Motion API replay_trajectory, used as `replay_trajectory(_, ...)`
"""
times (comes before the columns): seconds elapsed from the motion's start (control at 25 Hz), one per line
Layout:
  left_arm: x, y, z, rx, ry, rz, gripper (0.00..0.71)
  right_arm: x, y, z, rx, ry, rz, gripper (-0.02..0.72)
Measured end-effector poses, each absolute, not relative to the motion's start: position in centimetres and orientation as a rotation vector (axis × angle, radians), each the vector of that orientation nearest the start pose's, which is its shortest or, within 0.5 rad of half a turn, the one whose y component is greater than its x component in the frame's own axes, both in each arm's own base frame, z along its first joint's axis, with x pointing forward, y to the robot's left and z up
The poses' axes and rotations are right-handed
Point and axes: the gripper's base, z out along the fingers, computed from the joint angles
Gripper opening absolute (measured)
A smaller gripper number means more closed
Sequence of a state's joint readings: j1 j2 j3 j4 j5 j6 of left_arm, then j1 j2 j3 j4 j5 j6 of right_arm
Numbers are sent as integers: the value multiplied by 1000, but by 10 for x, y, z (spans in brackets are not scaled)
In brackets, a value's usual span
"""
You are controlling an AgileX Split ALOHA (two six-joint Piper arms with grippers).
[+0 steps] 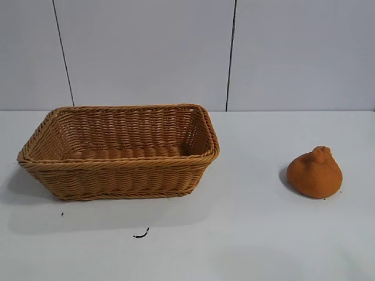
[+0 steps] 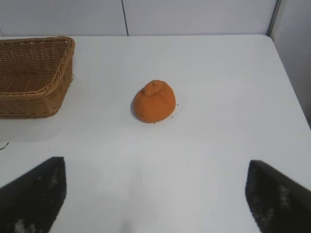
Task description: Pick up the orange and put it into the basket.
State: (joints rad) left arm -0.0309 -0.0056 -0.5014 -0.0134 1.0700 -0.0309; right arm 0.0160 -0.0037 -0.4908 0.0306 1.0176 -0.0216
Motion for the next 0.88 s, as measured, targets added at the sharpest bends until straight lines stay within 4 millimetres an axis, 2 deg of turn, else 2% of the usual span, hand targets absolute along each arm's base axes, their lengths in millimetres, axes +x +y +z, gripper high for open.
replay_trajectory(0.64, -6, -1, 277, 1, 2047, -55, 666, -1, 2, 282, -36, 2010, 34, 694)
replay_trajectory(0.76, -6, -1, 277, 1, 2047, -55, 666, 10, 3, 294, -22, 2058, 43, 694)
replay_trajectory(0.88, -6, -1, 277, 1, 2047, -55, 666, 31, 3, 309, -15, 2139, 47, 694)
